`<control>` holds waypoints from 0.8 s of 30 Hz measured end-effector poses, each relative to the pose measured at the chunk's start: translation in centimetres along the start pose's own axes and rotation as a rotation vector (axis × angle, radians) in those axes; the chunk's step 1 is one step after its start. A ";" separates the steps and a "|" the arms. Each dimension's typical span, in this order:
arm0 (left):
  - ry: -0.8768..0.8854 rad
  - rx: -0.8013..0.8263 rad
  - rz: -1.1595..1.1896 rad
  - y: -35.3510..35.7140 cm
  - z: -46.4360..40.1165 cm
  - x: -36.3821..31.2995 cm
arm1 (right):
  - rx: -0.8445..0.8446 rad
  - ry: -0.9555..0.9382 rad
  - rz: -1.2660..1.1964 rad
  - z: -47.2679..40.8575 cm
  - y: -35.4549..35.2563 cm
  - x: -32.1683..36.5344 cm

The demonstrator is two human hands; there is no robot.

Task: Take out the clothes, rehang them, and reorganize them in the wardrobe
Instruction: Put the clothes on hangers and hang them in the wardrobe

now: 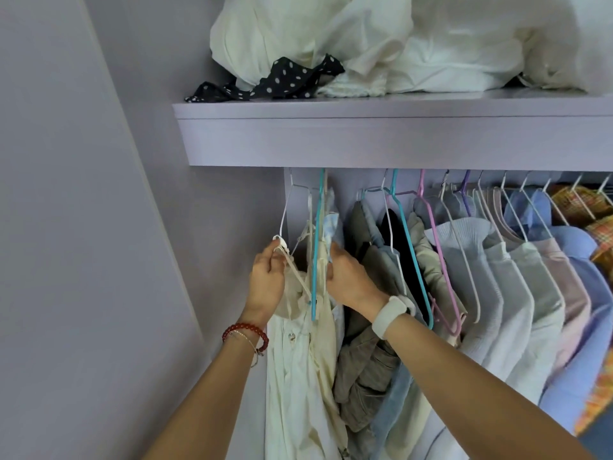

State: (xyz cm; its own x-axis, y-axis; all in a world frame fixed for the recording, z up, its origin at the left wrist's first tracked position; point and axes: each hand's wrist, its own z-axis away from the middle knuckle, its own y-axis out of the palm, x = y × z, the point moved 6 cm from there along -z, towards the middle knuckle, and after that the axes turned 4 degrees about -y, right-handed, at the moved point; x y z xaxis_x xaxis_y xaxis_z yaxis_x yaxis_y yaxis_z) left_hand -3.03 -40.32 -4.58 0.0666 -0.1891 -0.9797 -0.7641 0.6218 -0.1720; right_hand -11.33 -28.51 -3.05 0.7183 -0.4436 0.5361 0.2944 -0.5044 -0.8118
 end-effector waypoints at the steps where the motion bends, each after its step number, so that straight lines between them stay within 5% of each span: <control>1: -0.008 0.012 -0.009 -0.1 -0.1 0.1 | 0.038 -0.015 0.014 -0.5 0.3 0.6; 10: 0.020 -0.010 -0.231 0.3 0.6 -0.3 | 0.139 -0.139 -0.068 1.2 1.4 0.4; 17: 0.256 -0.334 -0.378 0.1 3.5 -5.2 | -0.607 -0.191 0.086 8.2 -7.2 -2.5; 21: 0.516 -0.152 -0.207 4.7 5.8 -8.5 | -0.763 0.051 0.209 10.6 -9.9 -5.8; 24: 0.407 0.113 -0.152 10.3 6.1 -7.6 | -0.673 0.235 0.068 11.4 -9.7 -9.6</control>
State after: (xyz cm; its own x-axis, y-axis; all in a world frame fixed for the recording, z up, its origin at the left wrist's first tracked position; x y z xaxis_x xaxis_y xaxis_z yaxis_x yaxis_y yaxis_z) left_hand -7.45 -27.81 0.46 -0.1025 -0.5544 -0.8259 -0.6885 0.6388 -0.3434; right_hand -13.85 -10.89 -2.96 0.5438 -0.5999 0.5868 -0.2532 -0.7840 -0.5668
